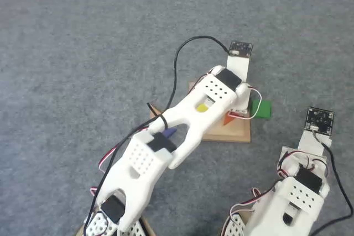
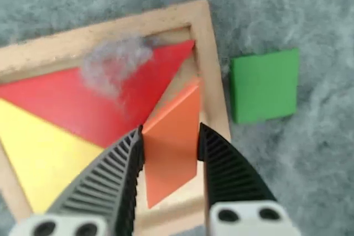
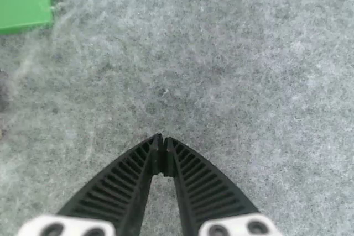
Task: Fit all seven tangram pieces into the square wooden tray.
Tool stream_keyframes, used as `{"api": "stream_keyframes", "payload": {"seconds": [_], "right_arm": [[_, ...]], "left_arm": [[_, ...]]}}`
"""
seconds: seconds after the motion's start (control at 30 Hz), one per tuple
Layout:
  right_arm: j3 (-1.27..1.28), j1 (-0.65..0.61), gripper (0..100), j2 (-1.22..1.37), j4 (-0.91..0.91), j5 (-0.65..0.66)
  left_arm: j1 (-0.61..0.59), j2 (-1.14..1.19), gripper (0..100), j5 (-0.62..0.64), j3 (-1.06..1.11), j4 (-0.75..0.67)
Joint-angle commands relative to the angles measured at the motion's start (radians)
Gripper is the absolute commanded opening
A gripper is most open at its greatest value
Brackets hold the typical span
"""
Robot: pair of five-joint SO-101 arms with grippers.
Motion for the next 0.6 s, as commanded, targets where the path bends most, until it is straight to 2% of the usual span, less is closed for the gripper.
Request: {"api": "stream_keyframes", "payload": {"seconds": [0.0, 0.3, 0.57], "right_arm": [[-0.009, -0.005, 0.6, -0.027, 0.013, 0.009], [-0.008, -0.007, 0.6, -0.027, 0.013, 0.011], [-0.005, -0.008, 0.6, -0.027, 0.013, 0.011]], "left_arm": [[0.006, 0.026, 13, -0.080, -0.143, -0.008], [0.003, 0.147, 14, -0.083, -0.329, 0.046], [-0.012, 0.249, 14, -0.083, -0.516, 0.166]]}}
